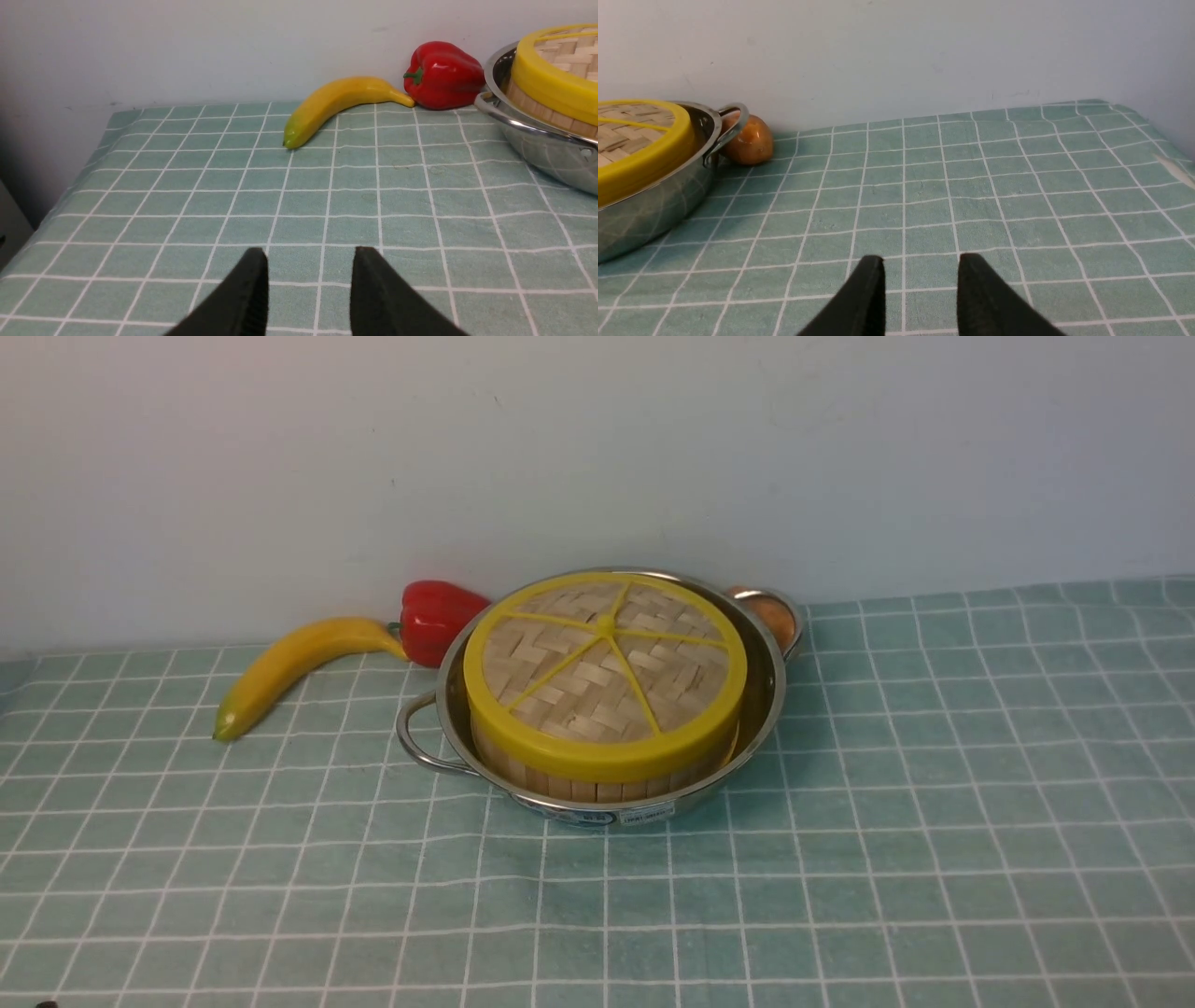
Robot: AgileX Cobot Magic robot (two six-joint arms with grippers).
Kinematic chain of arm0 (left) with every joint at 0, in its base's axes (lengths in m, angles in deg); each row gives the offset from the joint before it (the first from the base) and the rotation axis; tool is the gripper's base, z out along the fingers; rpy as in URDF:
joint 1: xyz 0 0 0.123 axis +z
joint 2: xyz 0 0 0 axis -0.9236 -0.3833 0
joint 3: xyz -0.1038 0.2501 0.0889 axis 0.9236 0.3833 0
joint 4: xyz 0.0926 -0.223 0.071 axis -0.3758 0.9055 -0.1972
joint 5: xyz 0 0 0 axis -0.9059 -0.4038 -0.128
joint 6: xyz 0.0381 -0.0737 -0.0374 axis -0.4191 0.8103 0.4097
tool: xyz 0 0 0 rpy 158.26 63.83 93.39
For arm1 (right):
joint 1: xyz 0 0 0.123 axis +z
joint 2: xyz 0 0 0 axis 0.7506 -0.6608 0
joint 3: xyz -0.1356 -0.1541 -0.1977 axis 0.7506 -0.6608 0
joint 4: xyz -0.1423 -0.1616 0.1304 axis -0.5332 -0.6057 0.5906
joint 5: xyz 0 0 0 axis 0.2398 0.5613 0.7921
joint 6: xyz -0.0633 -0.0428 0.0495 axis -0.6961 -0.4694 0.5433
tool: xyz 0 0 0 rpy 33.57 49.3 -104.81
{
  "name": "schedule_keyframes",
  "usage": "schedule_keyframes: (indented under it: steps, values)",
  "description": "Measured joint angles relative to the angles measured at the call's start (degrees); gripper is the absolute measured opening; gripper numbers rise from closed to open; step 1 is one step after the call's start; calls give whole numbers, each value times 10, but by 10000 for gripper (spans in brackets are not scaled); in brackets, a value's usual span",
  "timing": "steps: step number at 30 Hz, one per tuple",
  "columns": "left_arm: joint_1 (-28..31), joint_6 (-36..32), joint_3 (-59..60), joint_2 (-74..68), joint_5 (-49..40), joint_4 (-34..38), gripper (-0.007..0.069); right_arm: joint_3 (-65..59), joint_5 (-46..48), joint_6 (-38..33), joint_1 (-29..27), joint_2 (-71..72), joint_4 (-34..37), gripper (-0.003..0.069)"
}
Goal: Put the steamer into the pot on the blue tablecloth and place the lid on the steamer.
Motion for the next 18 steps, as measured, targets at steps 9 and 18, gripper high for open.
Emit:
schedule_keyframes:
  steps: [9,18]
  values:
    - [0,0,0,0,-1,-1,242,0,0,0,0,0,0,240]
    - [0,0,0,0,-4,-1,242,0,0,0,0,0,0,240]
